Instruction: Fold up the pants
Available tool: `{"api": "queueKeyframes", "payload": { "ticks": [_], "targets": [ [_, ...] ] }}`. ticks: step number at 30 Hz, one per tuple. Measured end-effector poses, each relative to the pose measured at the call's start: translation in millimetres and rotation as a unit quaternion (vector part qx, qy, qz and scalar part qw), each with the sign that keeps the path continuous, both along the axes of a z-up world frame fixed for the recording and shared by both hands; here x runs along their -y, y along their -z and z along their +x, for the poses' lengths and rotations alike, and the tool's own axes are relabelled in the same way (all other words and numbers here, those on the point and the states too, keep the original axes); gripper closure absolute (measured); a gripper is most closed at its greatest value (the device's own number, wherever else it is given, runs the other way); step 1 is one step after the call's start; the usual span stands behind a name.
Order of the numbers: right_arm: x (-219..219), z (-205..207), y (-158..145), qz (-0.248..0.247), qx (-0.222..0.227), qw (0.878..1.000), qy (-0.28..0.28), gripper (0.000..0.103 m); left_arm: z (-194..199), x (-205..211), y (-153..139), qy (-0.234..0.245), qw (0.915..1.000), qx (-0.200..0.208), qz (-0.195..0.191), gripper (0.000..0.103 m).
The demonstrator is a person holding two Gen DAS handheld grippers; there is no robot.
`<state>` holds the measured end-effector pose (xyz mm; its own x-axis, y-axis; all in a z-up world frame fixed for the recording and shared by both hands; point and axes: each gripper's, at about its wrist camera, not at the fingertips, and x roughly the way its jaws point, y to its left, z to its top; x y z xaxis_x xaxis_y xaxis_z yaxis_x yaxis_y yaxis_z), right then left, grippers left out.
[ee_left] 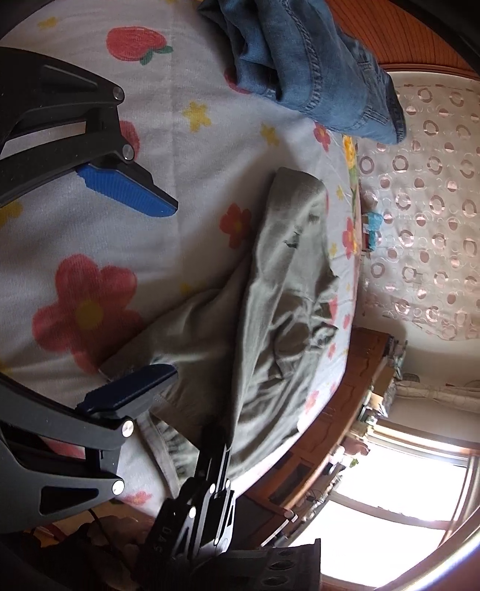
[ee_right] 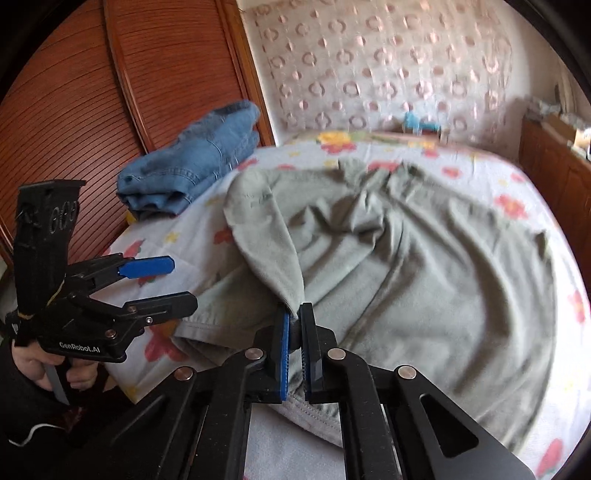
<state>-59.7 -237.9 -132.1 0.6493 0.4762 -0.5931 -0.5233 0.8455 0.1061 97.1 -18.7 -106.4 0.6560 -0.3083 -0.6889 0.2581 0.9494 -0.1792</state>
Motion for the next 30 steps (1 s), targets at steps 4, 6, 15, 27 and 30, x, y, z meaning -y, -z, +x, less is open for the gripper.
{"api": "queueKeyframes", "payload": {
  "ticks": [4, 6, 15, 27, 30],
  "targets": [
    [3.9, -14.7, -17.4, -0.03, 0.048, 0.998, 0.016, 0.098, 2.3, 5.0, -10.3, 0.002, 0.9998, 0.019, -0.003, 0.02],
    [6.6, -21.8, -25.4, -0.036, 0.066, 0.997, 0.019, 0.098, 2.8, 7.6, -15.0, 0.002, 0.9996, 0.028, -0.004, 0.02],
    [26.3, -51.2, -35.1, -0.046, 0.106, 0.992, 0.057, 0.098, 2.4, 13.6, -33.2, 0.0, 0.9982, 0.059, -0.005, 0.02],
    [28.7, -68.9, -32.2, -0.053, 0.106, 0.987, 0.107, 0.098, 5.4, 22.8, -37.8, 0.013, 0.9983, 0.052, -0.022, 0.011],
    [27.5, -73.9, -28.0, -0.052, 0.097, 0.987, 0.116, 0.098, 4.8, 29.3, -38.2, 0.022, 0.9982, 0.053, -0.015, 0.011]
  ]
}}
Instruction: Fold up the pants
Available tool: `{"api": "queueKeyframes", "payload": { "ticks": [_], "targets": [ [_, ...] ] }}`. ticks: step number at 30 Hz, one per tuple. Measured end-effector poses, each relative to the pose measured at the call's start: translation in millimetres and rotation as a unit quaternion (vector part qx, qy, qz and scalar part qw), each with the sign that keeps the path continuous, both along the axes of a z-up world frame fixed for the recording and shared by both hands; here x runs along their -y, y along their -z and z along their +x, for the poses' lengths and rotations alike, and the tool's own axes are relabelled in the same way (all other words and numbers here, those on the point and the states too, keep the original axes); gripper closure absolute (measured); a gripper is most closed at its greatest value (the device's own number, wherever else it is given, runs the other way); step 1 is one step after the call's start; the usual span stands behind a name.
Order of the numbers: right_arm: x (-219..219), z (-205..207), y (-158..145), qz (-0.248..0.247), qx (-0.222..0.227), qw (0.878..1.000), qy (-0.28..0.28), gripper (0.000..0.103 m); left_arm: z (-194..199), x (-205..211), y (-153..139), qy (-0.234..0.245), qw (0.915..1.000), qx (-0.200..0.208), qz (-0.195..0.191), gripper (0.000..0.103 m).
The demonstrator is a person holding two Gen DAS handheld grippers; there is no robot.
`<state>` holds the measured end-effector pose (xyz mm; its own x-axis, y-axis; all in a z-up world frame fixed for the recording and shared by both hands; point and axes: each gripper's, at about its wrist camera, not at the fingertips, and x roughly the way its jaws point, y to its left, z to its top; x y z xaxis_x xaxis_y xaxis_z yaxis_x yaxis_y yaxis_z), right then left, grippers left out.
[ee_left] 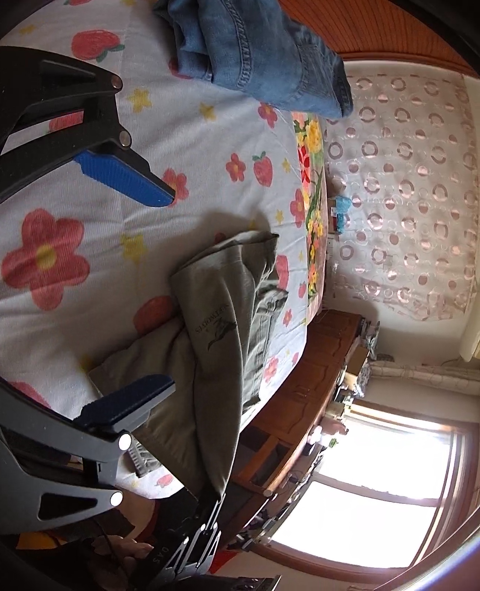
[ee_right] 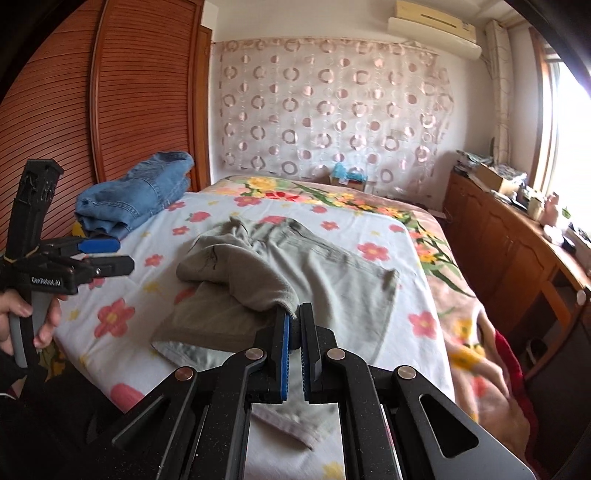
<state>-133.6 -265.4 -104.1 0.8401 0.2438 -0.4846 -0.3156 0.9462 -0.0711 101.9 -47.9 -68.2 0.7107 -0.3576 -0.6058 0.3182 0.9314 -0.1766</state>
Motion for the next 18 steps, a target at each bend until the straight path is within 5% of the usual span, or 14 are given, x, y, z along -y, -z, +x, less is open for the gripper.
{"api": "queueKeyframes", "payload": {
  "ticks": [9, 18],
  "targets": [
    [1.2, -16.1, 1.5, -0.001, -0.009, 1.0, 0.024, 0.098, -2.3, 25.0, 0.1, 0.034, 0.9993, -0.002, 0.015, 0.011],
    [3.1, -13.3, 22.9, 0.021, -0.071, 0.997, 0.033, 0.098, 2.6, 45.5, 16.2, 0.044, 0.9981, -0.017, 0.039, 0.011]
  ]
}}
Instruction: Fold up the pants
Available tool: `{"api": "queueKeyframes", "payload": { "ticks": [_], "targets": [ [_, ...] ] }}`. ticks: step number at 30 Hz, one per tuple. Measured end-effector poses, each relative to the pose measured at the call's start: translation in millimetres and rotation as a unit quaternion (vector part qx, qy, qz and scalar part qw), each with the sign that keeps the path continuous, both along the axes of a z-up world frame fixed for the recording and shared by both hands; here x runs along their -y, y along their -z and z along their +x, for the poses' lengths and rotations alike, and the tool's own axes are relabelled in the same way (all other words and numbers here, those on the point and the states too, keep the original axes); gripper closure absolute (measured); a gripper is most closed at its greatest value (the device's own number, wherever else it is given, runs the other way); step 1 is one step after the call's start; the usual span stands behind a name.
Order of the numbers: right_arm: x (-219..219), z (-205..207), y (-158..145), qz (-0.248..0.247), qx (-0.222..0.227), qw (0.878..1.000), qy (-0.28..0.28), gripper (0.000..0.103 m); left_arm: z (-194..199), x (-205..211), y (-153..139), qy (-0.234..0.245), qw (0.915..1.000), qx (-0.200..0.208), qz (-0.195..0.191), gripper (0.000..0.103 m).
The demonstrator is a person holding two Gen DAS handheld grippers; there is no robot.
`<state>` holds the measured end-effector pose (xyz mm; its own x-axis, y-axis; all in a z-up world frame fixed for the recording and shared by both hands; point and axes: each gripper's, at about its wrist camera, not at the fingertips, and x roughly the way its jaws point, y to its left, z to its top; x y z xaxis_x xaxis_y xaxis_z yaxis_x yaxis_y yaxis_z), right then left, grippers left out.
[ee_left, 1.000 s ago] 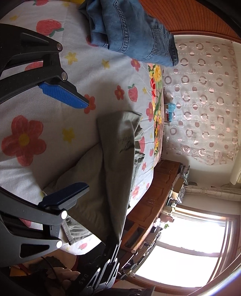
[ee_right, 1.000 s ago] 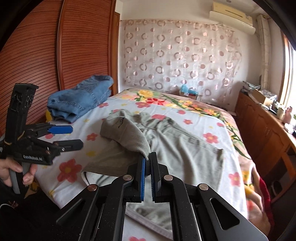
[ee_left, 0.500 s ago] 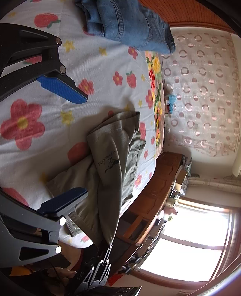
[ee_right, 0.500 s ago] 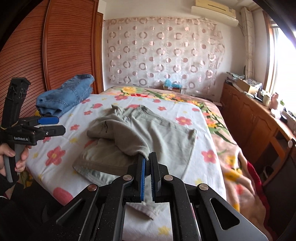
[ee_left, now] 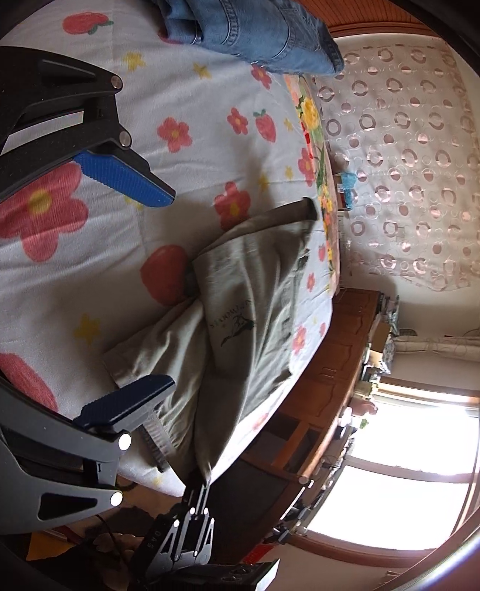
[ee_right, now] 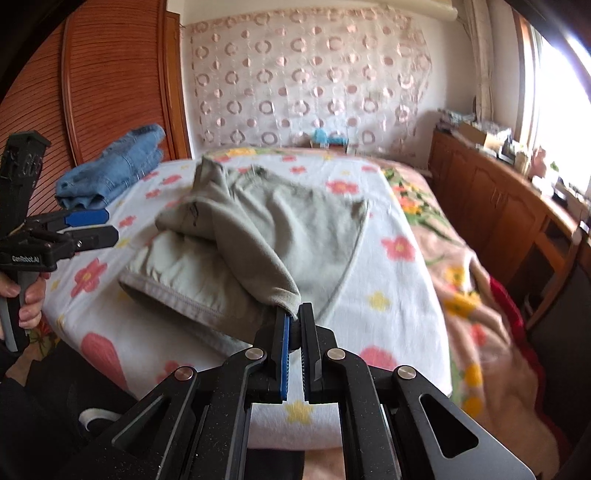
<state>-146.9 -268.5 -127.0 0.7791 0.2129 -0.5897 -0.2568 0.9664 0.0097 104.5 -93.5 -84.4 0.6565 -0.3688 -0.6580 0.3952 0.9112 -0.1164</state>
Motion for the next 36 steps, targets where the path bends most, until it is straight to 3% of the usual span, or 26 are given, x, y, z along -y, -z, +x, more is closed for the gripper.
{"api": "queueKeyframes", "payload": {
  "ticks": [16, 25, 29, 31, 36],
  "targets": [
    [11.8, 7.4, -1.9, 0.026, -0.035, 0.999, -0.012, 0.098, 1.1, 16.9, 24.9, 0.015, 0.9989, -0.029, 0.034, 0.011],
    [10.3, -0.5, -13.8, 0.007, -0.008, 1.0, -0.01, 0.098, -7.5, 6.8, 12.6, 0.003, 0.9997, -0.012, 0.022, 0.011],
    [8.5, -5.5, -24.0, -0.002, 0.016, 1.0, -0.008, 0.09, -12.9, -2.8, -2.6, -0.006, 0.9999, 0.004, 0.009, 0.011],
    [8.1, -6.3, -28.2, -0.003, 0.026, 1.0, -0.006, 0.079, -14.0, -4.9, -7.7, -0.01, 0.9998, 0.011, 0.01, 0.011],
    [-2.4, 5.6, -31.6, -0.006, 0.04, 0.999, -0.024, 0.078, -14.3, -11.6, -16.7, -0.021, 0.9994, 0.025, 0.01, 0.011]
  ]
}}
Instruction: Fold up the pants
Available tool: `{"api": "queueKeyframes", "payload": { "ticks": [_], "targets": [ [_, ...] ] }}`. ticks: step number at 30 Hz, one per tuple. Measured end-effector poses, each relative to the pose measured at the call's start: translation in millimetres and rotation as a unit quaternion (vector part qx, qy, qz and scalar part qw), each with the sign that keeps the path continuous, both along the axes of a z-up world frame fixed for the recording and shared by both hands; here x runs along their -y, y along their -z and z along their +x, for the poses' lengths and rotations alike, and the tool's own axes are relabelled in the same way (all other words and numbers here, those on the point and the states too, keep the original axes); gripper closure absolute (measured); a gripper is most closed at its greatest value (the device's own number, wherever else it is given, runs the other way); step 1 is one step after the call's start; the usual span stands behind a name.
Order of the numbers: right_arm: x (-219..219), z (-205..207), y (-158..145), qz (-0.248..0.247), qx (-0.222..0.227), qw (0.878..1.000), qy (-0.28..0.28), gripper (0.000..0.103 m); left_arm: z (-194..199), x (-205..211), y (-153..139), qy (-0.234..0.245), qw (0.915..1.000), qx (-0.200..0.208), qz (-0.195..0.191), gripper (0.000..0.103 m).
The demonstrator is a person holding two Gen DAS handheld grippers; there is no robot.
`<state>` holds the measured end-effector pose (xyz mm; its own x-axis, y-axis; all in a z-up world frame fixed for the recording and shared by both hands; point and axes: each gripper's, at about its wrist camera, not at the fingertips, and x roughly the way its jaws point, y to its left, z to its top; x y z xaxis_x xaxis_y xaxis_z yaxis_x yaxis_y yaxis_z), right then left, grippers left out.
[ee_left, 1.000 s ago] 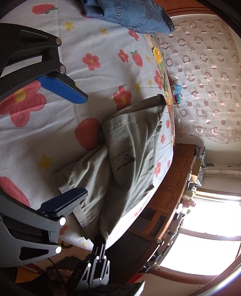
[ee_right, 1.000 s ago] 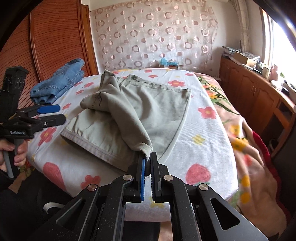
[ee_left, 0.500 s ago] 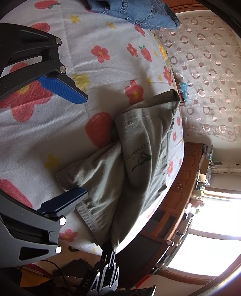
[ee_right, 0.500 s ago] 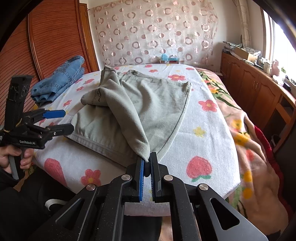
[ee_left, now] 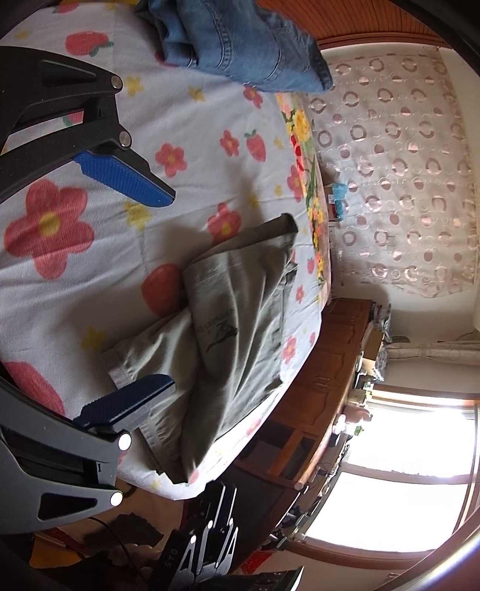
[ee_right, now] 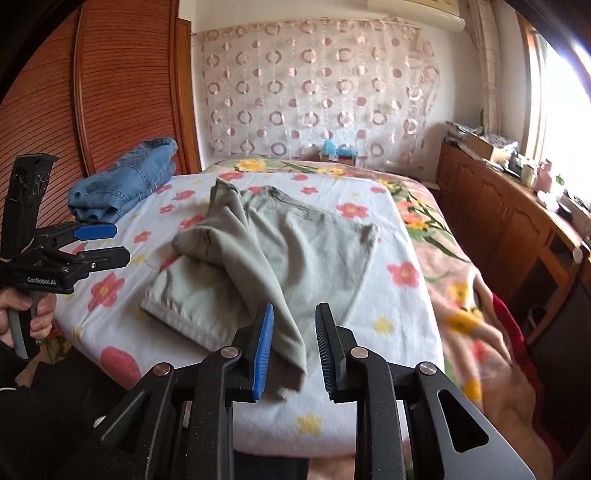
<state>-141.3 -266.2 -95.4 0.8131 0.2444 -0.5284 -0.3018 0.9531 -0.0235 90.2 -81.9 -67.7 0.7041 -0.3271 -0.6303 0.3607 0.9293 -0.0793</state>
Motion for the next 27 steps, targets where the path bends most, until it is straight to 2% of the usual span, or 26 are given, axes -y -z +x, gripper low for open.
{"api": "queueKeyframes", "payload": {
  "ticks": [2, 4, 10, 14, 18, 27],
  "targets": [
    [-7.2, 8.1, 0.9, 0.0, 0.005, 1.0, -0.015, 0.075, 0.6, -3.4, -2.6, -0.006, 1.0, 0.004, 0.002, 0.011],
    [-15.5, 18.3, 1.3, 0.002, 0.01, 1.0, -0.028, 0.068, 0.4, -7.2, -4.4, -0.011, 0.9999, 0.008, 0.005, 0.011],
    [-44.8, 44.1, 1.8, 0.0, 0.027, 0.997, -0.073, 0.067, 0.0, -19.3, -9.3, -0.024, 0.9995, 0.017, 0.009, 0.011],
    [-61.8, 64.5, 8.3, -0.009, 0.02, 0.995, -0.094, 0.066, 0.8, -27.4, -10.2, -0.03, 0.9994, 0.016, 0.01, 0.011],
    [-75.1, 83.8, 13.2, -0.023, 0.006, 0.993, -0.112, 0.06, 0.5, -36.4, -11.1, -0.038, 0.9991, 0.018, 0.007, 0.011],
    [-97.0, 128.1, 14.3, -0.055, -0.03, 0.99, -0.13, 0.058, 1.2, -51.9, -9.2, -0.055, 0.9984, 0.018, 0.002, 0.011]
  ]
}}
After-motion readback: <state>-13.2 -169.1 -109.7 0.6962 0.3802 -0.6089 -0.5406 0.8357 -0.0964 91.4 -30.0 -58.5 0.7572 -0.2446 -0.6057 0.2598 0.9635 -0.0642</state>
